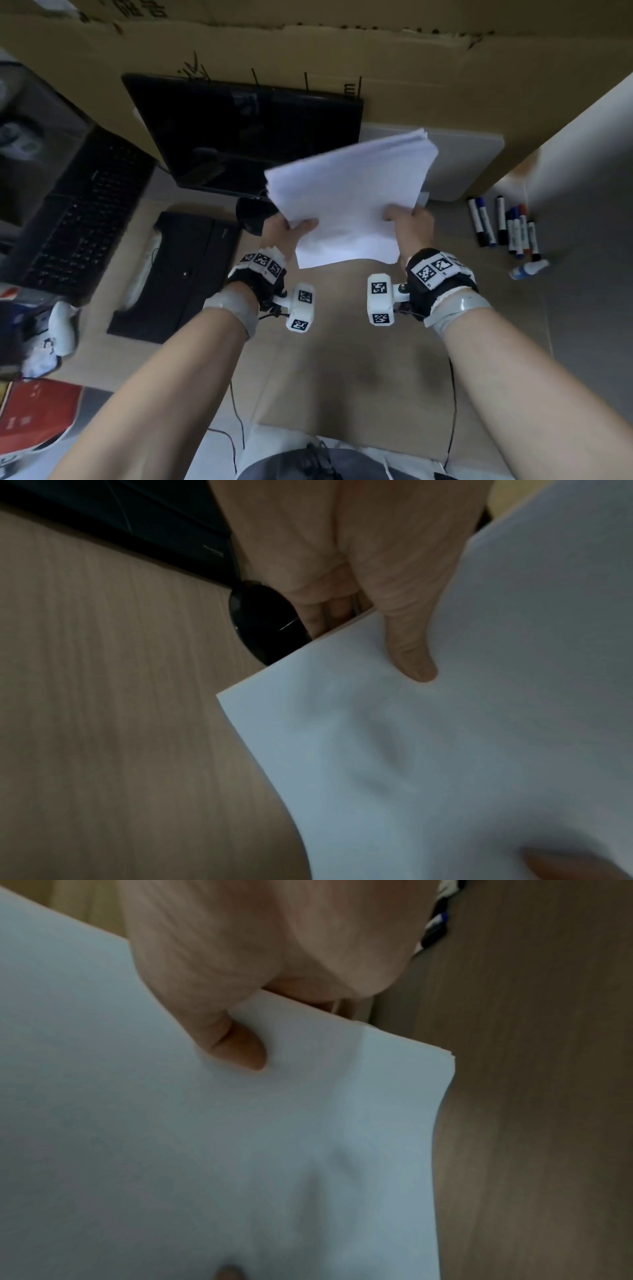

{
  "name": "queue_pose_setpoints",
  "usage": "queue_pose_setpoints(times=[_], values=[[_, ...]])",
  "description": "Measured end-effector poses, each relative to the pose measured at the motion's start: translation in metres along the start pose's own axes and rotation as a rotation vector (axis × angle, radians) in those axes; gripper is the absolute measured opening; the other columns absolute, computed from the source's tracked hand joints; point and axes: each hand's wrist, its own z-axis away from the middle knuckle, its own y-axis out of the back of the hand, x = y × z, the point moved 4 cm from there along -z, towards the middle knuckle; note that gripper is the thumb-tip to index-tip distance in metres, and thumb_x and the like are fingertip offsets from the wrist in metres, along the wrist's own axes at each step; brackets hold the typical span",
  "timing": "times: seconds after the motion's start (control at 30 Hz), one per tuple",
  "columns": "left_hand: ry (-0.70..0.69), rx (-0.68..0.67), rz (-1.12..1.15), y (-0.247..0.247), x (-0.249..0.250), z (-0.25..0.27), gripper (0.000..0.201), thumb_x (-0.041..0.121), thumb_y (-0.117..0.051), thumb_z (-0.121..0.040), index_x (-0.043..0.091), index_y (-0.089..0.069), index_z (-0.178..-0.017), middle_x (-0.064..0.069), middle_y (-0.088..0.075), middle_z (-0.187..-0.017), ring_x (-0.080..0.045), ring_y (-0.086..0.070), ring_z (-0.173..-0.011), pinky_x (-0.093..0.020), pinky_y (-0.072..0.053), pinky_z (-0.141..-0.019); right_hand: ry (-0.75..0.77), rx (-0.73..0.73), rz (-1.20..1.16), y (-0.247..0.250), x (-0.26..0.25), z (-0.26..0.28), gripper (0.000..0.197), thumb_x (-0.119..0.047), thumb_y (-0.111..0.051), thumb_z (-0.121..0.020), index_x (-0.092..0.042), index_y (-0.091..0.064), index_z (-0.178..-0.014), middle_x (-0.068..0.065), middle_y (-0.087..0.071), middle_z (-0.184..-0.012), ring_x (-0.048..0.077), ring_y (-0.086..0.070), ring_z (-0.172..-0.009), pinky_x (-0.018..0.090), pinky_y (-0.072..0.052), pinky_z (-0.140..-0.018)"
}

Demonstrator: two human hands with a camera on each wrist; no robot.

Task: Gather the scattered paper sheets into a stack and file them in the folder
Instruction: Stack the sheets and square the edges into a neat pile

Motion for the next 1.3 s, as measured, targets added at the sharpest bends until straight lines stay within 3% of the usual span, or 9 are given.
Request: queue_pose_setpoints(times=[0.1, 0.27, 0.53, 0.77, 0.9, 1.03, 1.1, 1.2, 1.3], values=[[-0.090, 0.081, 0.122, 0.010, 0.032, 0.009, 0.035, 0.030, -0.075, -0.080, 0.008, -0.066, -0.105, -0.009, -0.072, -0.101, -0.026, -0.068, -0.097, -0.040, -0.054, -0.090, 0.105, -0.037, -0.057, 0.000, -0.025, 0.006, 0.015, -0.003, -0.066, -0.080, -0.018, -0.067, -0.085, -0.003, -0.069, -0.083, 0.014, -0.063, -0.077, 0.024, -0.052, -0.067], [-0.031, 0.038, 0.079, 0.013, 0.034, 0.012, 0.048, 0.048, -0.074, -0.075, 0.012, -0.067, -0.107, -0.008, -0.072, -0.103, -0.026, -0.070, -0.093, -0.040, -0.056, -0.087, 0.167, -0.095, -0.021, 0.004, -0.026, 0.015, 0.019, -0.014, -0.067, -0.087, -0.018, -0.068, -0.106, -0.001, -0.072, -0.102, 0.017, -0.069, -0.094, 0.032, -0.055, -0.083], [0.229, -0.058, -0.059, -0.008, -0.044, 0.029, 0.071, 0.060, -0.068, -0.059, 0.016, -0.067, -0.114, -0.006, -0.073, -0.100, -0.029, -0.070, -0.089, -0.046, -0.055, -0.090, -0.112, -0.112, 0.259, 0.019, 0.052, 0.016, 0.017, -0.013, -0.060, -0.088, -0.009, -0.066, -0.103, 0.010, -0.069, -0.102, 0.028, -0.066, -0.091, 0.042, -0.055, -0.088], [0.295, -0.155, -0.203, -0.037, -0.085, 0.037, 0.034, 0.033, -0.051, -0.094, 0.006, -0.060, -0.111, -0.010, -0.065, -0.096, -0.025, -0.061, -0.078, -0.029, -0.047, -0.066, -0.254, -0.054, 0.359, 0.035, 0.127, 0.014, 0.012, -0.018, -0.057, -0.089, -0.013, -0.062, -0.098, 0.009, -0.066, -0.103, 0.026, -0.060, -0.087, 0.034, -0.048, -0.078], [0.342, -0.212, -0.260, -0.046, -0.091, 0.026, 0.045, 0.032, -0.048, -0.096, 0.007, -0.049, -0.133, -0.015, -0.060, -0.123, -0.033, -0.060, -0.108, -0.038, -0.048, -0.087, -0.315, -0.049, 0.422, 0.035, 0.140, 0.003, 0.029, -0.024, -0.054, -0.087, -0.003, -0.061, -0.107, 0.011, -0.061, -0.102, 0.027, -0.055, -0.084, 0.034, -0.045, -0.073], [0.393, -0.309, -0.170, -0.049, -0.083, 0.014, 0.047, 0.024, -0.064, -0.086, 0.000, -0.055, -0.126, -0.015, -0.064, -0.111, -0.032, -0.063, -0.083, -0.030, -0.049, -0.060, -0.341, 0.005, 0.442, 0.036, 0.134, -0.014, 0.019, -0.017, -0.053, -0.088, -0.002, -0.051, -0.075, 0.004, -0.049, -0.071, 0.024, -0.047, -0.066, 0.029, -0.038, -0.057], [0.425, -0.357, -0.164, -0.050, -0.083, 0.013, 0.055, 0.025, -0.073, -0.068, -0.003, -0.063, -0.114, -0.019, -0.067, -0.104, -0.039, -0.066, -0.084, -0.038, -0.055, -0.068, -0.366, 0.011, 0.437, 0.038, 0.132, -0.022, 0.020, -0.014, -0.053, -0.086, -0.009, -0.052, -0.067, 0.003, -0.049, -0.064, 0.023, -0.046, -0.059, 0.026, -0.036, -0.052], [0.506, -0.395, -0.251, -0.048, -0.102, 0.015, 0.048, 0.028, -0.079, -0.062, 0.004, -0.066, -0.101, -0.016, -0.069, -0.099, -0.033, -0.068, -0.082, -0.044, -0.057, -0.080, -0.433, -0.088, 0.391, 0.037, 0.136, -0.023, 0.018, -0.021, -0.066, -0.083, -0.009, -0.064, -0.097, 0.006, -0.064, -0.092, 0.022, -0.059, -0.078, 0.028, -0.046, -0.067], [0.555, -0.422, -0.361, -0.044, -0.124, 0.029, 0.035, 0.027, -0.071, -0.082, 0.003, -0.066, -0.107, -0.011, -0.058, -0.079, -0.015, -0.053, -0.047, -0.028, -0.047, -0.054, -0.623, -0.220, 0.369, 0.037, 0.171, -0.007, 0.056, -0.044, -0.077, -0.071, -0.008, -0.062, -0.111, 0.010, -0.065, -0.102, 0.027, -0.062, -0.087, 0.031, -0.051, -0.074]])
